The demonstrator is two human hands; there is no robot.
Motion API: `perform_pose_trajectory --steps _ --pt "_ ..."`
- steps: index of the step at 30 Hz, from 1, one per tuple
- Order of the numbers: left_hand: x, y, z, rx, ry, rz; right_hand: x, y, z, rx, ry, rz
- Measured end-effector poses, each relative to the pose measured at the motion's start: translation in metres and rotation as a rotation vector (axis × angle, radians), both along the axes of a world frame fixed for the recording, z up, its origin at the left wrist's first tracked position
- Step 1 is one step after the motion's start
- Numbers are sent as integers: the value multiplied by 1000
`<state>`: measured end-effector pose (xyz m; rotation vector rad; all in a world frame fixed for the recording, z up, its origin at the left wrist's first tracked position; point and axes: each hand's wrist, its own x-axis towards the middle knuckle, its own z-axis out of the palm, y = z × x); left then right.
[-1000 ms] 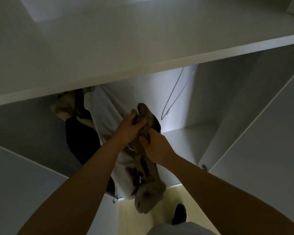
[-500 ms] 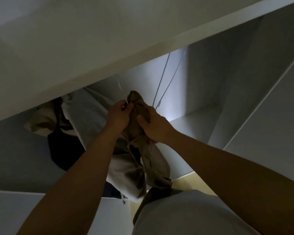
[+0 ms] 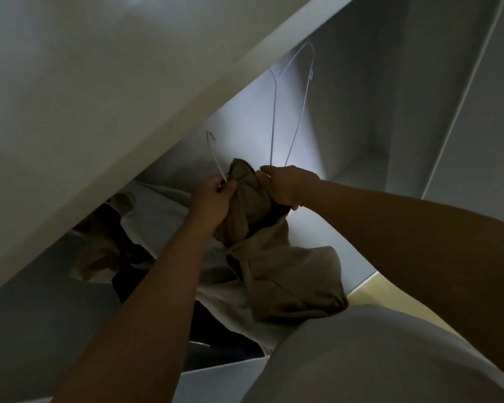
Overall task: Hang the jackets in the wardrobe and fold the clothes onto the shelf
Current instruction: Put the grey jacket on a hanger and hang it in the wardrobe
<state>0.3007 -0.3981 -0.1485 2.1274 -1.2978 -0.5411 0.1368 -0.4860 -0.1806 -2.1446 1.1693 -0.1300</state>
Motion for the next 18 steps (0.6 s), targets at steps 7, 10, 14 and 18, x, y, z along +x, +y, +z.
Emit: perform_pose_trajectory --steps 7,10,14,18 --pt "5 -9 5 31 129 70 -14 8 -6 -159 118 -329" --pt "1 -13 5 -15 173 83 -22 7 -8 -115 95 -400" --pt "-3 -28 7 -86 142 98 -19 10 2 158 -85 -294" --pt "-6 -49 21 -177 56 114 -16 22 21 263 -230 -244"
